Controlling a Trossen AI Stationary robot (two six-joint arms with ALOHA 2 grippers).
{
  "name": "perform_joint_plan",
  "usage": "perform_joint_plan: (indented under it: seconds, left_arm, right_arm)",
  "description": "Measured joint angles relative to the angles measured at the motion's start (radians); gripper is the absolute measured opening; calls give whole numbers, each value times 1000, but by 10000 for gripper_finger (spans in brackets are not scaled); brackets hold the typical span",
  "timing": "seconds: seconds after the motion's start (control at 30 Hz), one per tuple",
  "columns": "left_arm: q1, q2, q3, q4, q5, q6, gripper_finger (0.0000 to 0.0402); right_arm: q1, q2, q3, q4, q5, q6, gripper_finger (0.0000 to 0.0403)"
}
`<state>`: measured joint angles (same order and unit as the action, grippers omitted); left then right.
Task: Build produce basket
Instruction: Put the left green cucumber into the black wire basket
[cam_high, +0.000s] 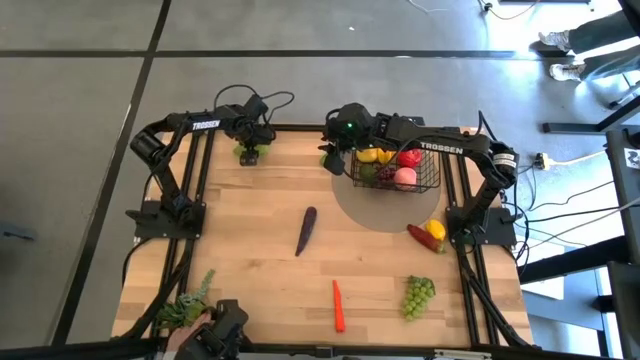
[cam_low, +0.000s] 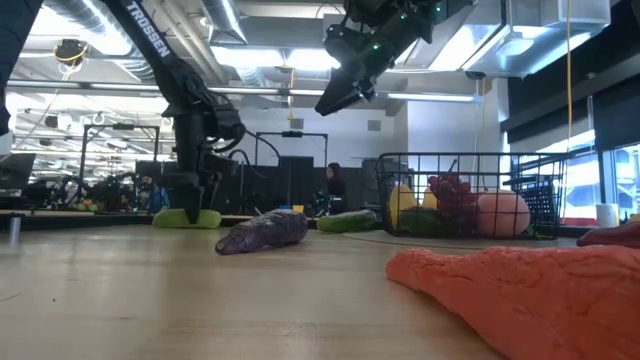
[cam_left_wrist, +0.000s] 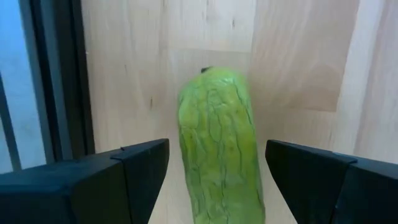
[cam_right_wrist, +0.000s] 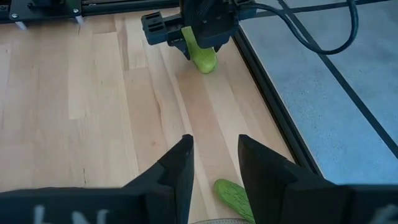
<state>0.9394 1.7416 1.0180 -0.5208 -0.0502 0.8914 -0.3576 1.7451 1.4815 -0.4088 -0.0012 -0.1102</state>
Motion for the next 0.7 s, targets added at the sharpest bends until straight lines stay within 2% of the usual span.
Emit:
perform_joint_plan:
  seconds: [0.17,0.43,0.57,0.7]
  left_arm:
    - [1,0,0,18,5,-95,258]
    - [-4,17,0,21,9,-100,255]
    - [-19,34,1,30,-21,-96,237]
    - [-38,37,2,33,-70,-93,203]
  right_arm:
    - [0,0,0,0,0,0,119]
    - [0,0,0,0,0,0,119]
    - [0,0,0,0,0,0,119]
    - [0,0,0,0,0,0,119]
